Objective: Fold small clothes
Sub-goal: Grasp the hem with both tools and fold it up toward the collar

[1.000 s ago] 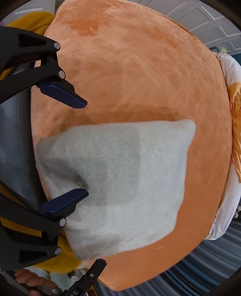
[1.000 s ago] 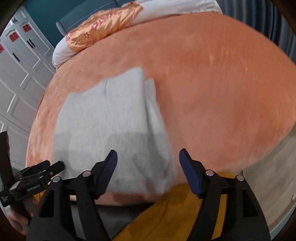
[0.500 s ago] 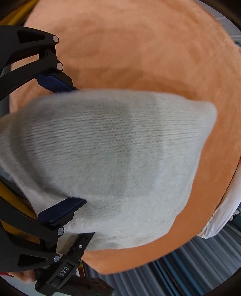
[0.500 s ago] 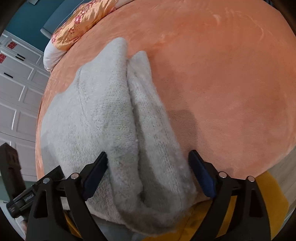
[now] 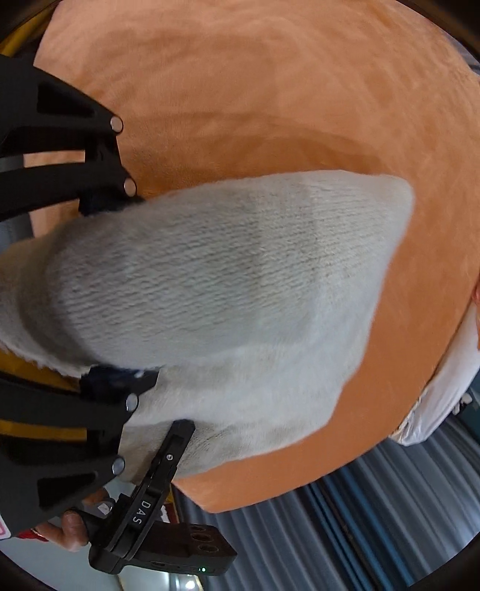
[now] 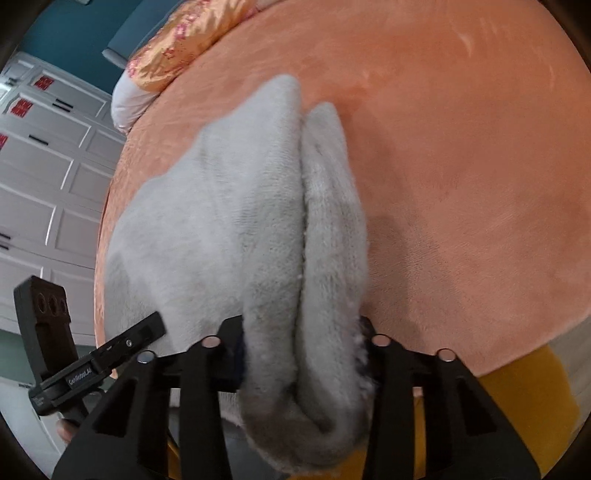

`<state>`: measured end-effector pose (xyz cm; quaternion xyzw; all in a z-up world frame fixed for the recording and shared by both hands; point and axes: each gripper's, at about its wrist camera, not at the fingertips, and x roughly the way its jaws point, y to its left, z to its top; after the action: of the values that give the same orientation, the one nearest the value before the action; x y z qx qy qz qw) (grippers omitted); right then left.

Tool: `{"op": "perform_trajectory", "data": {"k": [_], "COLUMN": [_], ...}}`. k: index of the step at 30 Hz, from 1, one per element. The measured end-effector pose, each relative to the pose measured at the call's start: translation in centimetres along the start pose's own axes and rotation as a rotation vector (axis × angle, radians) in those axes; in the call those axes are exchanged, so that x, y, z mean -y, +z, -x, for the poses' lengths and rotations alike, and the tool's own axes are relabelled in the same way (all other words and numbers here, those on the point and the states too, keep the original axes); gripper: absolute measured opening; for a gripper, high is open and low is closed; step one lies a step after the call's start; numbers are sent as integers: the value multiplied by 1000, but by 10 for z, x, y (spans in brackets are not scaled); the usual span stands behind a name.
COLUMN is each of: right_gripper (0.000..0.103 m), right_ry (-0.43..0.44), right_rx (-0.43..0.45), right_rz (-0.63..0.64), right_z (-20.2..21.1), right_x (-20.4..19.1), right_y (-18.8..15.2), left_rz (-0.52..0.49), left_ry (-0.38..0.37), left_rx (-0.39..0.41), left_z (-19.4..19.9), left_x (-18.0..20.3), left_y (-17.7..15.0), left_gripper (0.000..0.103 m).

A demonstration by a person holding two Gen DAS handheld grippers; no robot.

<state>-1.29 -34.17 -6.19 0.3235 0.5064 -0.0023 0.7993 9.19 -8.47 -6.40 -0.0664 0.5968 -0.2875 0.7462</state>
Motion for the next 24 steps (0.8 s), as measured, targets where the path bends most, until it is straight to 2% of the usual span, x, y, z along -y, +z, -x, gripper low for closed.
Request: {"op": "perform_trajectory", "data": {"k": [7,11,17,21,24], "right_gripper": [32,32,32,33,38], "right_ry": [10,37,122,199,228], "right_rx": [123,242,440,506,473], "right_rz": [91,153,266,319,322], "right_z": [70,114,162,158,121], "right_x": [-42,-75,-140,-182,-202], "right_y": [-18,-24,-21,-7,10], "left_rz": [-131,-211,-310,-350,-332], "left_ry": [-52,-88,-95,-47,-2], "left_rx": [78,158,370,483,515], "left_z": [65,110,199,241,246], "left_x": [37,56,58,39,5], "left_y": [-5,-4,12,36,50], "left_gripper": [47,46,46,47,51]}}
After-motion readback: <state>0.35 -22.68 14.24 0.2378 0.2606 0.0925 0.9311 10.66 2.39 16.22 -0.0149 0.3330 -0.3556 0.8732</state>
